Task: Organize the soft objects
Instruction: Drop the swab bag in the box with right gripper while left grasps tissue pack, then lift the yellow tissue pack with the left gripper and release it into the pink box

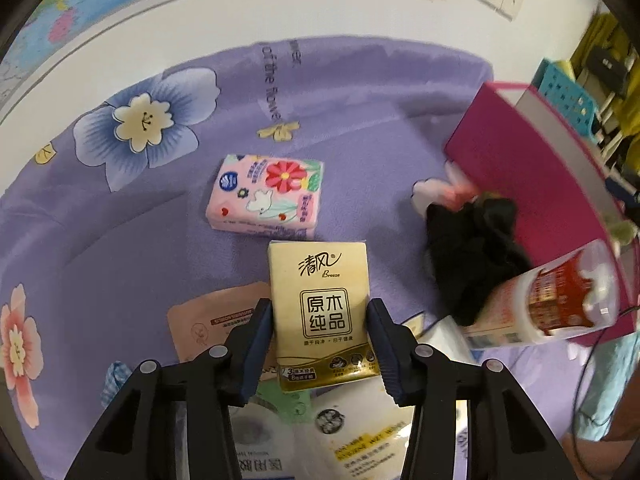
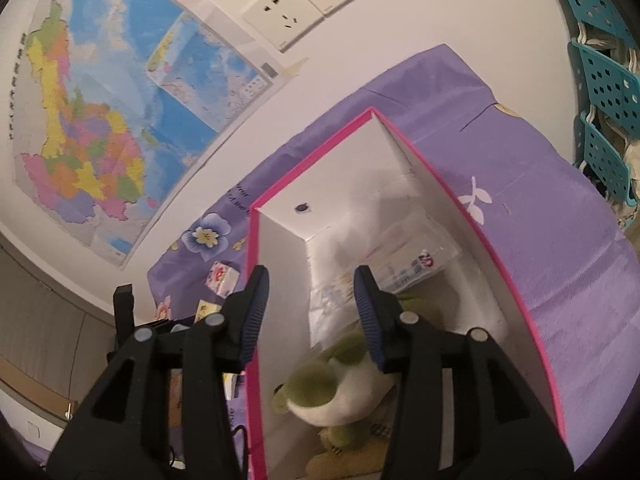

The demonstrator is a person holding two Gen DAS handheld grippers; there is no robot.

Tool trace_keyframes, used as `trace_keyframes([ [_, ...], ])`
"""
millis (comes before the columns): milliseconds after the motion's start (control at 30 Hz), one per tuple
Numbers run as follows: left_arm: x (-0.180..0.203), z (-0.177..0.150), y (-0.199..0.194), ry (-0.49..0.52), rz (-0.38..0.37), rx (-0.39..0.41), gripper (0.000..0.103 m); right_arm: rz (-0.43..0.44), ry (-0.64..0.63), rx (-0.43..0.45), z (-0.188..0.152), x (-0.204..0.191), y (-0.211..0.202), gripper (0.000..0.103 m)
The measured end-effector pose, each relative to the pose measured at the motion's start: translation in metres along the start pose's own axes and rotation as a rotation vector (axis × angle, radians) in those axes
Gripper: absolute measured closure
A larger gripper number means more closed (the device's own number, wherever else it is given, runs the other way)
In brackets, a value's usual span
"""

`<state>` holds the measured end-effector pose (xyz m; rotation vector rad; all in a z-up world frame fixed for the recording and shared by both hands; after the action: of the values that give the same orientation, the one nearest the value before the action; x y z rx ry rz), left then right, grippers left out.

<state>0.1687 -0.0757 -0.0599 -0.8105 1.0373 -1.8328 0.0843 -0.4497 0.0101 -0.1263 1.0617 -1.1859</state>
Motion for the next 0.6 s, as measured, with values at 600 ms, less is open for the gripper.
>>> trace_keyframes([
  [600,0.071,0.040,-0.112,0.027,-0.278,0.291,0.055,0.112,-0.072,0.020,-0.026,-0.022,-0.009,0.057],
])
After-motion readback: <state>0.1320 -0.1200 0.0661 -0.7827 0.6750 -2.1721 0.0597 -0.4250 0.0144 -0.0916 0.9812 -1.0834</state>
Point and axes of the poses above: each gripper's, at about its wrist camera, not at the fingertips, and y roughly the way its jaws point, x to its right, z to its top, the point moved 2 cm from there along y, roughly the way its jaws point
